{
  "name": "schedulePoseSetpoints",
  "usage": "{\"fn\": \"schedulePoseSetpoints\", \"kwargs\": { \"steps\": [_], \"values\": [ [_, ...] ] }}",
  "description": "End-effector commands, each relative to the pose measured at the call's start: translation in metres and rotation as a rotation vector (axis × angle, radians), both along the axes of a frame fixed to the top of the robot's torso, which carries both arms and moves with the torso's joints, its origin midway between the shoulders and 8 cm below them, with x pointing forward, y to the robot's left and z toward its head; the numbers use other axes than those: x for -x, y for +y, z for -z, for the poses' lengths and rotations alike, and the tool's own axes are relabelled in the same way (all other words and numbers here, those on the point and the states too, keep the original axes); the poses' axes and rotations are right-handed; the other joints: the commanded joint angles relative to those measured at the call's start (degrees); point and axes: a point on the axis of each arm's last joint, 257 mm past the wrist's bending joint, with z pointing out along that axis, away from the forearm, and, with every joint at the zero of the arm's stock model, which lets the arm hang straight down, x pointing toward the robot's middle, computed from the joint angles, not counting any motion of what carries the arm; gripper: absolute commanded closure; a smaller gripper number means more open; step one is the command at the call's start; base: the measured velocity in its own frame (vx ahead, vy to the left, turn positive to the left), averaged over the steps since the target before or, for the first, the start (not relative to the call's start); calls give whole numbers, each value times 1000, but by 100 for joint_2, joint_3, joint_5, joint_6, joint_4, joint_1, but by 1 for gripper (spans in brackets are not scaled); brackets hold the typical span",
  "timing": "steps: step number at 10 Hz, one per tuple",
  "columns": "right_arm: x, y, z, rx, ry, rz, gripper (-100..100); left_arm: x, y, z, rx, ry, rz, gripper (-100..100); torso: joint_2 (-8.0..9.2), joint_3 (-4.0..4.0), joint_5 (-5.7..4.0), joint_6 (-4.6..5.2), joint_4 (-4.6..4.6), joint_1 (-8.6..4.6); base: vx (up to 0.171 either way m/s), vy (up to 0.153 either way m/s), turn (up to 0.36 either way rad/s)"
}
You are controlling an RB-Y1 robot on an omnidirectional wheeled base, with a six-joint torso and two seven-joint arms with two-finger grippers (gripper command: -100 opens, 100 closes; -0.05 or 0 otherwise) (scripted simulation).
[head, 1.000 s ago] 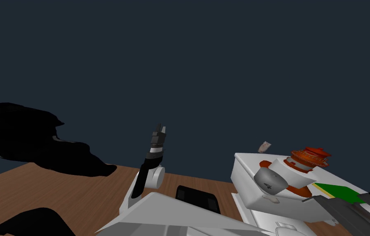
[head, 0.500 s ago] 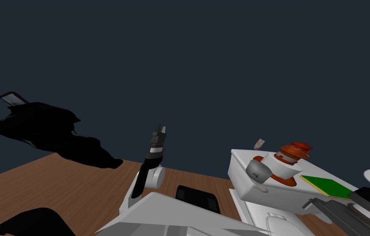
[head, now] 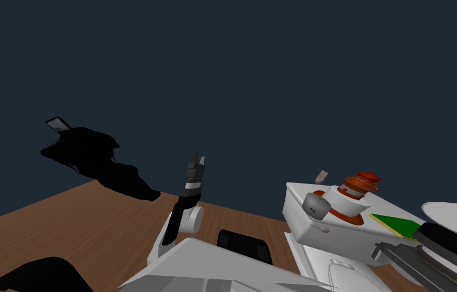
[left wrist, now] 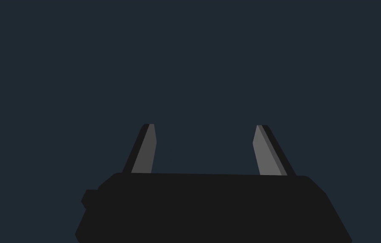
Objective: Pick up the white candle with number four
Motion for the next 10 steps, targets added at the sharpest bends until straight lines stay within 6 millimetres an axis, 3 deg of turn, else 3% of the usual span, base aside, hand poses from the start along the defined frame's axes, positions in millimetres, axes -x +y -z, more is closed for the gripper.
{"fn": "schedulePoseSetpoints", "kwargs": {
  "steps": [1, 10],
  "values": [
    [-4, -1, -2, 21, -1, -79, -100, 0, 0, 0, 0, 0, 0, 0, 0, 0, 0, 0, 0, 0, -63, 39, 102],
    [-53, -13, -14, 151, -66, -457, -100, 0, 0, 0, 0, 0, 0, 0, -22, -13, 1, 2, -5, 4, -32, 54, 99]
  ]
}}
